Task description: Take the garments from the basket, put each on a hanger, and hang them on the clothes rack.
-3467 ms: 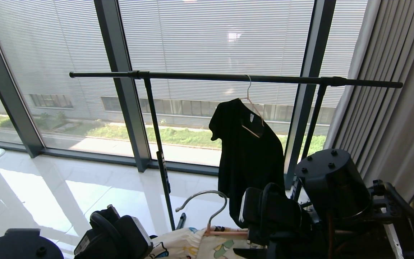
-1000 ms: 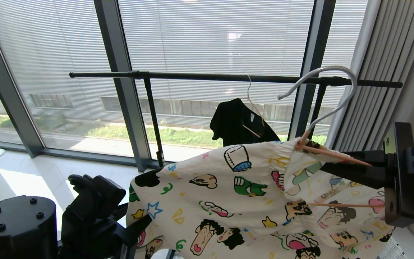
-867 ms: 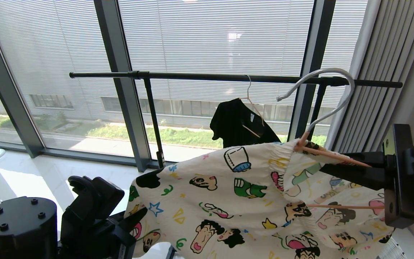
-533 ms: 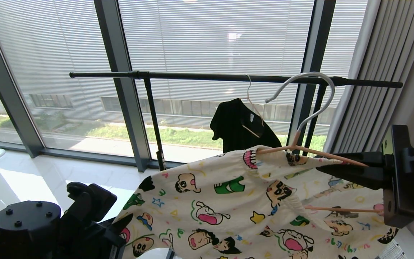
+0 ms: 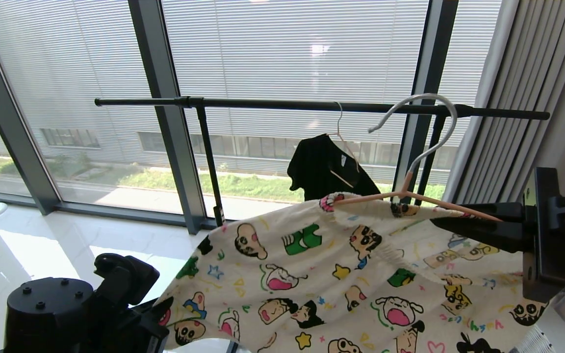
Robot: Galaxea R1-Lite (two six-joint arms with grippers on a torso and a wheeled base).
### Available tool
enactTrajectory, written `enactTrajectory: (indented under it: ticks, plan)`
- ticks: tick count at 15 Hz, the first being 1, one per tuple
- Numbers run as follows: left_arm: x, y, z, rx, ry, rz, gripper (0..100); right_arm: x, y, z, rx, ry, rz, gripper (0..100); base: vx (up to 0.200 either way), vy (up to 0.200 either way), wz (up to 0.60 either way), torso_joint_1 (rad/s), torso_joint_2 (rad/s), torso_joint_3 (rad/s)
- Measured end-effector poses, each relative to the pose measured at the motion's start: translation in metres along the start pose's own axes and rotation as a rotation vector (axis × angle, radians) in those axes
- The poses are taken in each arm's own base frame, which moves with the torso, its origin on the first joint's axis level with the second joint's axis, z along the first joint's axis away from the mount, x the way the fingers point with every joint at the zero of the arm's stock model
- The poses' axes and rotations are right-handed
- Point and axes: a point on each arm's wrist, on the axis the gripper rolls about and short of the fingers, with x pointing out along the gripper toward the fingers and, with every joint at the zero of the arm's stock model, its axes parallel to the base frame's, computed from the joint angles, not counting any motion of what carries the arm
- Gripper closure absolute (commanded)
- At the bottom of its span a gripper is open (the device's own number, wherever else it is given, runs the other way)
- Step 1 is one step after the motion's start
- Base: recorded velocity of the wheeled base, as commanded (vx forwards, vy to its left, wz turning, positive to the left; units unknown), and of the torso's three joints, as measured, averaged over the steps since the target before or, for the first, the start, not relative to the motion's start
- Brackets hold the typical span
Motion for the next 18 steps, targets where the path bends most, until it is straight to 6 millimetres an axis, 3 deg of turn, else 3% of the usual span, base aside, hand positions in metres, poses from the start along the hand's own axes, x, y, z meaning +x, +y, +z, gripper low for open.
enactTrajectory:
  ticks: [4, 8, 11, 15, 18]
  plan:
    - [-0.006, 0.000, 0.003, -0.003, -0.037, 0.003, 0, -0.001, 0.004, -0.007, 0.010, 0.030, -0.005, 100, 0.000, 0.000, 0.00, 0.000, 0.00, 0.000]
    - [-0.016, 0.009, 0.005, -0.031, -0.056, 0.191, 0, -0.013, 0.015, -0.026, 0.068, 0.127, -0.096, 100, 0.000, 0.000, 0.00, 0.000, 0.00, 0.000]
    - [-0.021, 0.026, 0.004, -0.086, -0.029, 0.457, 0, -0.031, 0.027, -0.053, 0.136, 0.235, -0.198, 100, 0.000, 0.000, 0.00, 0.000, 0.00, 0.000]
    - [-0.028, 0.057, 0.003, -0.128, 0.014, 0.668, 0, -0.057, 0.041, -0.085, 0.201, 0.405, -0.380, 100, 0.000, 0.000, 0.00, 0.000, 0.00, 0.000]
    - [-0.035, 0.068, 0.007, -0.159, -0.004, 0.737, 0, -0.071, 0.049, -0.096, 0.292, 0.514, -0.478, 100, 0.000, 0.000, 0.00, 0.000, 0.00, 0.000]
